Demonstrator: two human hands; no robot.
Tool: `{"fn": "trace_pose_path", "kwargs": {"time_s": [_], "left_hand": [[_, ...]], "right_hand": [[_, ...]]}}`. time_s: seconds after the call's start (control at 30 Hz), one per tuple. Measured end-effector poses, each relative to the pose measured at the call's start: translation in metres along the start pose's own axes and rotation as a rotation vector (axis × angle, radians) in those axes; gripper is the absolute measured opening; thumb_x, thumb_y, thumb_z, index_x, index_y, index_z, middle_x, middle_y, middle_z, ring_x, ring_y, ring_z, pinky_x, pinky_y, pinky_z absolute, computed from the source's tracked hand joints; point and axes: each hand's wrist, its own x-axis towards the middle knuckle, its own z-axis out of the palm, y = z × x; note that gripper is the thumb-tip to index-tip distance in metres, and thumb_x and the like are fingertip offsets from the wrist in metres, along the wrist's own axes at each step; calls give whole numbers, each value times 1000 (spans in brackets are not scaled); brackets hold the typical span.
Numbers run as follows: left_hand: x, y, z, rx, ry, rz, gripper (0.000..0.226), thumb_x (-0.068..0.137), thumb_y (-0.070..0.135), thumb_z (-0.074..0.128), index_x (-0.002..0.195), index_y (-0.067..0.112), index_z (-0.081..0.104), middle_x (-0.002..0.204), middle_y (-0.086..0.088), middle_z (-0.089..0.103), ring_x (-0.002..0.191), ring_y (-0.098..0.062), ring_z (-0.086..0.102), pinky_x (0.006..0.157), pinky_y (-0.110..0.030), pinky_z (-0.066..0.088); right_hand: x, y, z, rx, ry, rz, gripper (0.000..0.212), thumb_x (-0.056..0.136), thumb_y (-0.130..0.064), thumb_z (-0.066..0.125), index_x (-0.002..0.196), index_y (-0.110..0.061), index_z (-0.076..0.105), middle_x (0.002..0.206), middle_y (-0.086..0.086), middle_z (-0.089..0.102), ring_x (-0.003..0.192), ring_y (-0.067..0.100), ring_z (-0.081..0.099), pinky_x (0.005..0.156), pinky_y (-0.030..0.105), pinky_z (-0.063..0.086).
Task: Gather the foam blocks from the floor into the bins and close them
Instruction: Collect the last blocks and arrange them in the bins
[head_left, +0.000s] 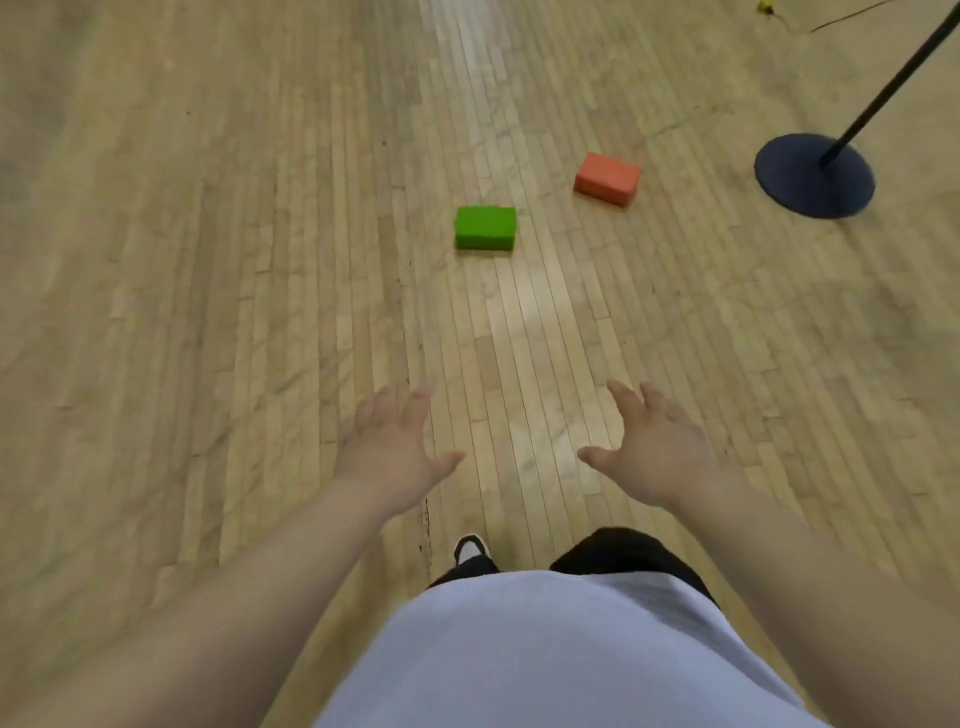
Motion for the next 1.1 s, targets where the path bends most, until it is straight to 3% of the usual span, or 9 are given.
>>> {"fn": "trace_pose_path", "kwargs": {"time_s": [0.3,0.6,0.77,0.93,1.1], "left_hand": [[182,39,-62,15,-56,-17,95,90,79,45,161,39,-4,170,-12,4,156,-36,6,125,-53,10],[359,120,-135,-33,-88,-210,94,91,78,47,162,37,1,170,-9,6,156,-33,9,124,-52,14],[457,142,-181,-91,-65,-239,94,89,77,49,161,37,4,168,-12,14,154,-34,14,122,-54,20],[595,148,-206,-168,-102,-236,94,89,77,48,161,39,0,170,-9,3,156,-33,3,124,-55,11],[746,159,-230,-157,-166,-195,97,89,77,48,162,37,-2,170,-10,5,156,-34,6,125,-54,14]], "right_hand": [[182,3,-74,38,-41,13,99,86,-71,59,163,-36,6,171,8,8,155,33,16,122,50,25],[409,10,-204,-119,-122,-209,100,87,-71,57,163,-35,3,171,11,7,155,35,15,122,54,23],[521,-1,-277,-211,-126,-281,100,87,-71,57,163,-33,4,170,13,11,152,38,21,119,55,30],[653,-16,-321,-266,-161,-269,99,87,-69,58,162,-34,4,171,12,8,153,38,18,120,53,26],[784,-24,-351,-315,-210,-211,98,88,-67,58,162,-35,3,170,11,8,153,37,19,120,52,26]]}}
